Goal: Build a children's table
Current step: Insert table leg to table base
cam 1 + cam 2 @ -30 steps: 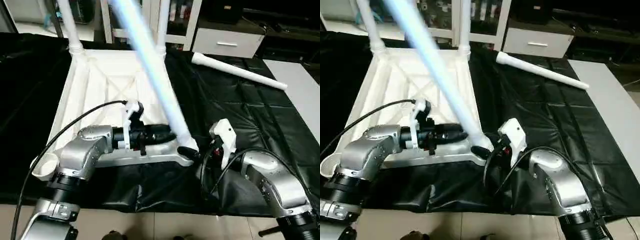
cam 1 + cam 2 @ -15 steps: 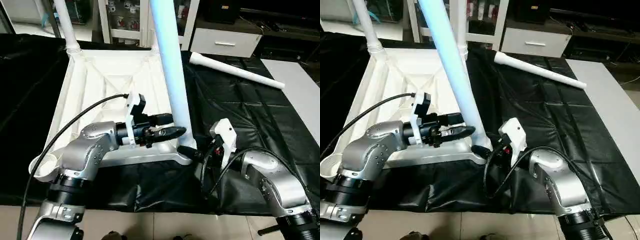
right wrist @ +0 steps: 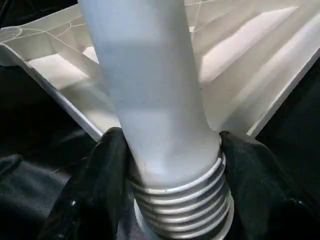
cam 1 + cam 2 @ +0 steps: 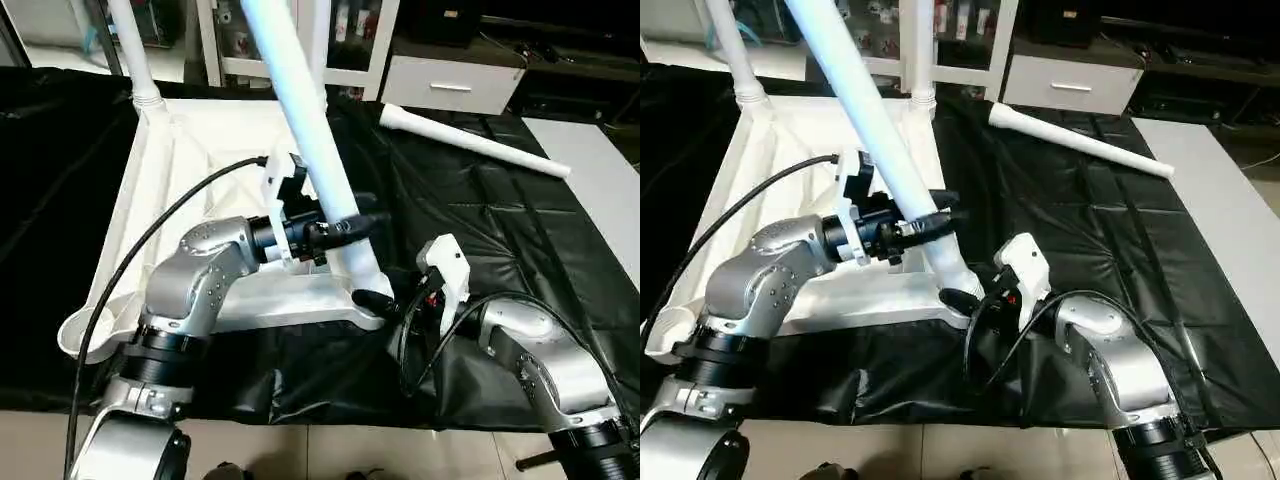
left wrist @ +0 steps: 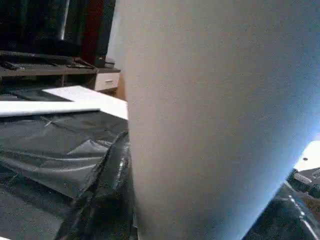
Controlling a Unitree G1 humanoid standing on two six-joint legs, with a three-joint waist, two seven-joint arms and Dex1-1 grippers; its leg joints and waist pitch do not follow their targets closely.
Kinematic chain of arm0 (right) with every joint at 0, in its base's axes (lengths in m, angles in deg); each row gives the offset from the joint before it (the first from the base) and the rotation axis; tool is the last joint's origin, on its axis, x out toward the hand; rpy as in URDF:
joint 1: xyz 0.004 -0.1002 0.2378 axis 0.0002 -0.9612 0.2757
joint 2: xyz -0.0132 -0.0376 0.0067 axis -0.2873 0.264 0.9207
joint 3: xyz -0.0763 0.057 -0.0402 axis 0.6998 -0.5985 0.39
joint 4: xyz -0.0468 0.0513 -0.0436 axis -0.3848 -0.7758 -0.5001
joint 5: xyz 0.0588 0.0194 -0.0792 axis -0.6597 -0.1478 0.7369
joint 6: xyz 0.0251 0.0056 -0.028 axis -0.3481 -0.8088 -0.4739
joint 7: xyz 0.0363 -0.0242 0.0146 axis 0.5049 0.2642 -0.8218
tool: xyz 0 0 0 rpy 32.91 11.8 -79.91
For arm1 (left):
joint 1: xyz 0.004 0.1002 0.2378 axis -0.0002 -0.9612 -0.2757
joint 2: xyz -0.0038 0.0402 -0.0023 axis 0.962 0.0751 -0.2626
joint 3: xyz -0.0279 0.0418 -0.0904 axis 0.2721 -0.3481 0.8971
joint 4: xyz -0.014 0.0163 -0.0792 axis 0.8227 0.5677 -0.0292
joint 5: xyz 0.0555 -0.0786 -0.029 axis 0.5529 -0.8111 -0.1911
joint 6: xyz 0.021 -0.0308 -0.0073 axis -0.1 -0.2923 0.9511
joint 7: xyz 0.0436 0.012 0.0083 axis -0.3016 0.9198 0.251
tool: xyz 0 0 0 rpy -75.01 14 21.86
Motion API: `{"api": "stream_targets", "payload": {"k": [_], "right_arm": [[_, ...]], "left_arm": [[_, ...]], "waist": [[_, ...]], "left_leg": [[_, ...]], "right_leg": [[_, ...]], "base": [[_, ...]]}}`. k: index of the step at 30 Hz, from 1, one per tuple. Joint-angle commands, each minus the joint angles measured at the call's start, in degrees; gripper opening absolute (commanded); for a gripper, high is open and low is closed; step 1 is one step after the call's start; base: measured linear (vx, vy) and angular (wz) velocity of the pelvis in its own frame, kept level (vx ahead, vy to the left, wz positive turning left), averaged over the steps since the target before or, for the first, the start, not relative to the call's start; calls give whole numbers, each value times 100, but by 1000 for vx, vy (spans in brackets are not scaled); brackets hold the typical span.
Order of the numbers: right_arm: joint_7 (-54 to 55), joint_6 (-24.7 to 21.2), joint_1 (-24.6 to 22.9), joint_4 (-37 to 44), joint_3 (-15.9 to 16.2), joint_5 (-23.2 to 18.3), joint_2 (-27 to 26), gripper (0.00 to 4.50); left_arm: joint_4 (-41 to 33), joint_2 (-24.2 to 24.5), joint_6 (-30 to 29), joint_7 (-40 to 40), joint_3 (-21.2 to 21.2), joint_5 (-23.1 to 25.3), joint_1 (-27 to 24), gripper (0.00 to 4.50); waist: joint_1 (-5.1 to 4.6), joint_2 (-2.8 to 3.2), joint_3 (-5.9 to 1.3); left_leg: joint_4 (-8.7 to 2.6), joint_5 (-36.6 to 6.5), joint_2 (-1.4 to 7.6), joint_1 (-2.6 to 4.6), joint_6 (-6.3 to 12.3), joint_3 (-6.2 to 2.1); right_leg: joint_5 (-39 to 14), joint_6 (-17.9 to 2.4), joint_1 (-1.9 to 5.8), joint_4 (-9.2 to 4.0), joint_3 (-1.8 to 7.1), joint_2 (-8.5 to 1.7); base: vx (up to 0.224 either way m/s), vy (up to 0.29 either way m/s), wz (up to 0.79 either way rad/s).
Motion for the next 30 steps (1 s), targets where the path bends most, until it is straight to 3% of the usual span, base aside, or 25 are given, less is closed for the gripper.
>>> {"api": "stream_targets", "payload": {"k": [1, 8, 10, 11, 16, 21, 24, 25, 30], "right_arm": [[110, 145, 138, 52, 10, 82, 20, 252], [168, 72, 255, 31, -78, 32, -28, 252], [200, -5, 276, 48, -186, -71, -65, 307], [264, -209, 344, 68, -414, -319, -142, 321], [158, -412, 390, 231, -489, -505, -82, 354], [-204, -1019, 651, 508, -334, -672, 247, 396], [-290, -1044, 678, 563, -216, -603, 333, 397], [-266, -1007, 696, 570, -141, -549, 344, 397], [-115, -1039, 766, 588, 20, -423, 349, 397]], "left_arm": [[-86, 13, -58, -56, -41, -4, 107, 215], [78, 71, 95, 67, -319, 332, 383, 188], [68, 82, 89, 60, -387, 380, 426, 188], [58, 77, 5, 110, -462, 434, 497, 188], [116, 83, 4, 97, -590, 530, 574, 188], [225, 71, -52, 60, -788, 655, 701, 188], [235, 78, -86, 63, -822, 676, 737, 188], [236, 89, -106, 54, -858, 700, 757, 188], [278, 83, -101, 57, -909, 718, 798, 188]], "waist": [[33, 55, -377], [31, 44, -378], [36, 45, -381], [35, 47, -382], [69, 57, -401], [84, 60, -374], [93, 54, -381], [87, 5, -404], [91, 27, -411]], "left_leg": [[-410, -777, 325, 86, 335, -147], [-414, -827, 321, 94, 272, -147], [-414, -781, 323, 90, 275, -150], [-406, -699, 317, 91, 327, -140], [-376, -415, 319, 90, 461, -133], [-398, -666, 319, 97, 387, -133], [-400, -706, 324, 93, 300, -142], [-390, -659, 321, 94, 305, -136], [-379, -475, 317, 89, 344, -137]], "right_leg": [[-522, -1486, 264, -368, 246, -327], [-632, -1400, 255, -382, 254, -328], [-570, -1417, 265, -371, 252, -334], [-405, -1468, 264, -355, 256, -326], [61, -1610, 278, -298, 246, -328], [-323, -1555, 281, -345, 247, -325], [-440, -1487, 280, -350, 248, -341], [-407, -1479, 286, -348, 248, -337], [-207, -1537, 283, -317, 243, -337]], "base": [[0, 0, 0], [0, 0, 0], [0, 0, 0], [0, 0, 0], [0, 0, 0], [0, 0, 0], [0, 0, 0], [0, 0, 0], [0, 0, 0]]}}
